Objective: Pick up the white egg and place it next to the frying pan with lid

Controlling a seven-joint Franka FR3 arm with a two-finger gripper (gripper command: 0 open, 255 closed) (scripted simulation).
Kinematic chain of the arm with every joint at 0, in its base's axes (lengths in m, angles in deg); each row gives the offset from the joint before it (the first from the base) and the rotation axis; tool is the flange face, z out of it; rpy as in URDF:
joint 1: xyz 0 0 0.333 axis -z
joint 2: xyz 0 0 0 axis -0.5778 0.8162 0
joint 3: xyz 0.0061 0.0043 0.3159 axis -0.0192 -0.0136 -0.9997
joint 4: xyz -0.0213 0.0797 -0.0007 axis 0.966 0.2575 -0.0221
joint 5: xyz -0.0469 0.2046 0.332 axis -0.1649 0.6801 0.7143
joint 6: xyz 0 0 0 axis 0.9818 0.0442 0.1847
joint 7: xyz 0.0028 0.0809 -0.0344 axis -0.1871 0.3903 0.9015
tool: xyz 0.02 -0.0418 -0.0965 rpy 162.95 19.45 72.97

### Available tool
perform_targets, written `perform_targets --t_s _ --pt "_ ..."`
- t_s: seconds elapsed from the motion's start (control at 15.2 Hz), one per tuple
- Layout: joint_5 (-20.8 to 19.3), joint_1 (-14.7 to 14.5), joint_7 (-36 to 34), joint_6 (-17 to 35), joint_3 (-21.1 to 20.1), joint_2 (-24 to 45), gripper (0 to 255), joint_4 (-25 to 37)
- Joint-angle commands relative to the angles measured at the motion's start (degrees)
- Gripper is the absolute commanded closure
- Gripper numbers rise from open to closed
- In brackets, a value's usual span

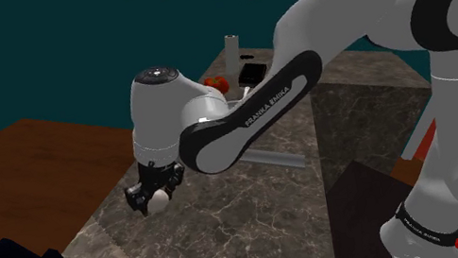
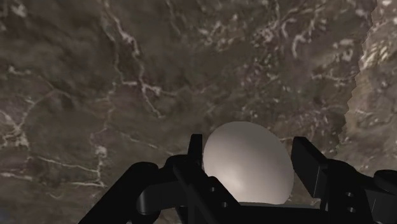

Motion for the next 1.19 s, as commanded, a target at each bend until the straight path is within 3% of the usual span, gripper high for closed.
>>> perform_targets --t_s 0.0,1.12 --pt "0.6 0.2 0.4 -1.2 -0.4 -0.7 255 0.6" --pt "5.6 2.5 4.9 -10.9 -2.4 -5.5 255 6.4"
